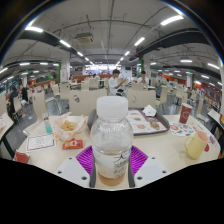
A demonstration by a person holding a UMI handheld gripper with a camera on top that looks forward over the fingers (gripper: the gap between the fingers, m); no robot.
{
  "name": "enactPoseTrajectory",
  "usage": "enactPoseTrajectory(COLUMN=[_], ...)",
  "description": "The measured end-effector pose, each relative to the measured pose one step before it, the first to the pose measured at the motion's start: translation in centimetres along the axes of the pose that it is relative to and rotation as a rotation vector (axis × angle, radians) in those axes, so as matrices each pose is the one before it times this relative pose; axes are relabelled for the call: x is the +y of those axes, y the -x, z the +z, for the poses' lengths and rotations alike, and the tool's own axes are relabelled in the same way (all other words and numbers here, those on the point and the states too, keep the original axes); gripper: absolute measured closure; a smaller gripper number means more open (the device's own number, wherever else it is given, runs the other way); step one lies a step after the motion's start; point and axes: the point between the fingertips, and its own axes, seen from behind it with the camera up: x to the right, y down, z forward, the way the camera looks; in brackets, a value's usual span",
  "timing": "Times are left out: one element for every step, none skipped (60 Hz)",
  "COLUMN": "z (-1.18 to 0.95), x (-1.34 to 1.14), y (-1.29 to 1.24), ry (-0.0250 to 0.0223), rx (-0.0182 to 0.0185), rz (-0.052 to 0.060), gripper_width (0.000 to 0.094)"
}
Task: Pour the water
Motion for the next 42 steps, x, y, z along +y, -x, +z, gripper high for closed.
enactPoseTrajectory(z=[-0.102, -0.096, -0.121, -0.197, -0.225, -0.259, -0.348, -0.347, -0.376, -0.406, -0.443, -0.453, -0.376, -0.419, -0.482, -0.517, -0.477, -0.379, -0.512, -0.525, -0.521, -0.496, -0.444, -0.266, -0.153, -0.395, -0.35, -0.298, -0.249, -0.219, -0.61, -0.179, 0.224, -0.127, -0.116, -0.105, -0.113, -0.783, 0.453, -0.066, -0.09, -0.054], x=[-0.027, 0.084, -0.099, -0.231, -0.265, -0.346, -0.338, -0.46, -0.543, -0.625, -0.711, -0.783, -0.833, -0.734, -0.86, -0.957, -0.927, -0.991, -0.896, -0.994, -1.015, -1.025, -1.03, -0.99, -0.793, -0.986, -0.956, -0.928, -0.888, -0.866, -0.99, -0.805, -0.671, -0.81, -0.794, -0.737, -0.753, -0.764, -0.598, -0.739, -0.701, -0.676], y=[0.04, 0.111, 0.133, 0.117, 0.088, 0.096, -0.059, 0.091, 0.024, 0.002, -0.035, -0.037, 0.183, -0.105, -0.003, 0.0, 0.004, 0.301, -0.188, 0.016, -0.089, -0.094, -0.074, 0.302, -0.136, -0.137, -0.173, -0.167, -0.203, -0.208, 0.273, -0.175, -0.535, -0.279, -0.319, -0.341, -0.372, 0.209, -0.771, -0.431, -0.451, -0.465], ry=[0.00178, 0.00414, 0.00424, -0.00024, -0.00098, -0.00346, -0.00429, -0.00266, -0.00451, -0.00764, -0.0098, -0.00972, -0.00523, -0.00764, -0.00738, -0.00793, -0.00747, -0.00643, -0.00714, -0.00823, -0.00844, -0.00808, -0.00779, -0.00733, -0.00811, -0.007, -0.00609, -0.00609, -0.00524, -0.00498, -0.00329, -0.00344, -0.00518, -0.00391, -0.00336, -0.00257, -0.00294, -0.00242, -0.00693, -0.00377, -0.00238, -0.00179], rx=[-0.00317, -0.00683, -0.00824, -0.00705, -0.00663, -0.00798, -0.01015, -0.01072, -0.01093, -0.00977, -0.00988, -0.01197, -0.01544, -0.01911, -0.01887, -0.01818, -0.01961, -0.01971, -0.02242, -0.02019, -0.01745, -0.01685, -0.01766, -0.01573, -0.01466, -0.01431, -0.01336, -0.01319, -0.01347, -0.01376, -0.01316, -0.013, -0.01235, -0.01201, -0.01156, -0.01146, -0.01045, -0.00862, -0.00584, -0.00688, -0.00667, -0.00781], rz=[-0.0005, -0.0032, -0.0041, 0.0008, 0.0027, 0.0036, 0.0051, 0.0048, 0.0086, 0.014, 0.0189, 0.0209, 0.0209, 0.0256, 0.031, 0.0358, 0.0382, 0.0355, 0.0365, 0.0373, 0.0389, 0.0402, 0.0387, 0.0345, 0.0339, 0.0366, 0.0402, 0.0433, 0.0444, 0.045, 0.0483, 0.0496, 0.0497, 0.0515, 0.0513, 0.0528, 0.0539, 0.0568, 0.05, 0.0546, 0.0533, 0.0519], gripper_width=[0.0503, 0.0501, 0.0534, 0.0534, 0.0533, 0.0534, 0.0535, 0.0535, 0.0535, 0.0535, 0.0536, 0.0534, 0.0535, 0.0537, 0.0536, 0.0536, 0.0536, 0.0536, 0.0536, 0.0535, 0.0535, 0.0536, 0.0538, 0.0537, 0.0536, 0.0537, 0.0536, 0.0535, 0.0536, 0.0536, 0.0536, 0.0536, 0.0536, 0.0536, 0.0537, 0.0536, 0.0537, 0.0538, 0.0537, 0.0537, 0.0539, 0.0537])
